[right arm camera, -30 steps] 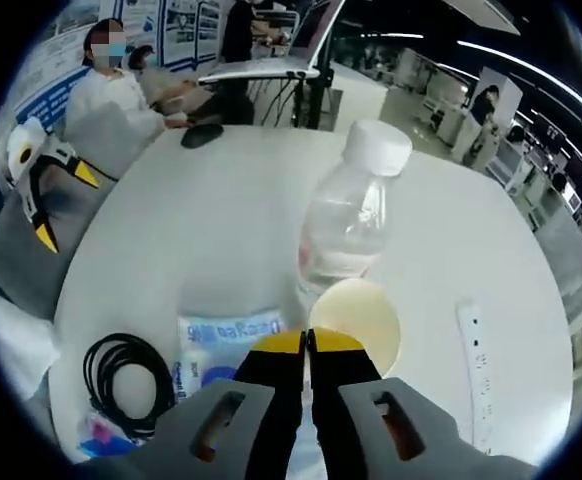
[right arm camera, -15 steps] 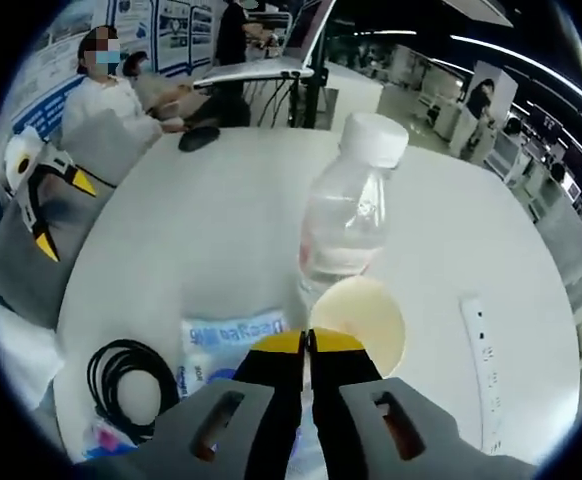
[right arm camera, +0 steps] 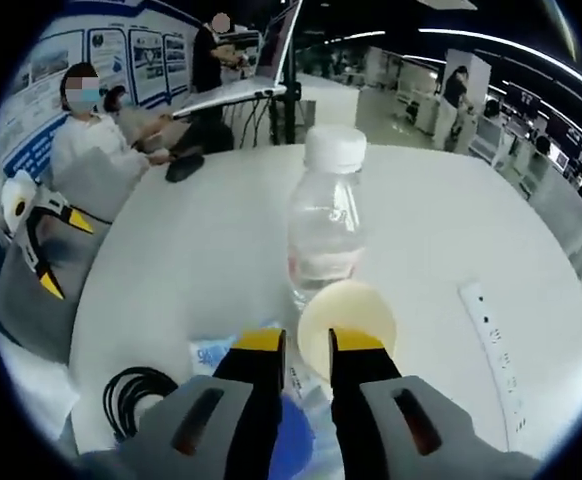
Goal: Arrange the tabletop items into an orderly group along one side of the table until the central work area is clear of visible clutter.
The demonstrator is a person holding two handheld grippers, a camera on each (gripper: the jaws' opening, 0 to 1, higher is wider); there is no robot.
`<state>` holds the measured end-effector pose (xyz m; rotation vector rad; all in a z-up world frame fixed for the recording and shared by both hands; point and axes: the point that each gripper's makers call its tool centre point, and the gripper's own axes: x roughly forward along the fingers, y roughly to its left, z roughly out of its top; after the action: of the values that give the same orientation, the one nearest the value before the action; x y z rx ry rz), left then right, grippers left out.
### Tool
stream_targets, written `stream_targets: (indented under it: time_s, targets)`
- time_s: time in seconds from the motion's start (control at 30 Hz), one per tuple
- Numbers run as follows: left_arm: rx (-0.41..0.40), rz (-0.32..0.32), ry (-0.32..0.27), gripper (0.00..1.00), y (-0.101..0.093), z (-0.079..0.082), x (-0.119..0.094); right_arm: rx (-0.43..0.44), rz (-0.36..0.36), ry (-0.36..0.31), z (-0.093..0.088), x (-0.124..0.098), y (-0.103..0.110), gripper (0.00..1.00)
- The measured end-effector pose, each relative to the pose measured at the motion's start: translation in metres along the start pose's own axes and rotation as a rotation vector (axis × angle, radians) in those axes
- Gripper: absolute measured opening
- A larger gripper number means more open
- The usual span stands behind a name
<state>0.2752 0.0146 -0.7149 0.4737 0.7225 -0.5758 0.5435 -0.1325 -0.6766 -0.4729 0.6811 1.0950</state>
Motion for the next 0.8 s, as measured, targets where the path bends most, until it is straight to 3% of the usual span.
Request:
stream_targets:
  time_s: [0.4, 0.8]
  targets:
    - [0.007, -0.003, -0.008, 0.7, -0.001, 0.002, -0.001, 0.065, -0.042, -0.012, 0.0, -0.006, -0.002, 0.44]
    - [0.019, -0.021, -0.021, 0.7, -0.005, 0.004, -0.001, 0.109, -0.07, -0.026, -0.006, -0.019, 0.002, 0.47]
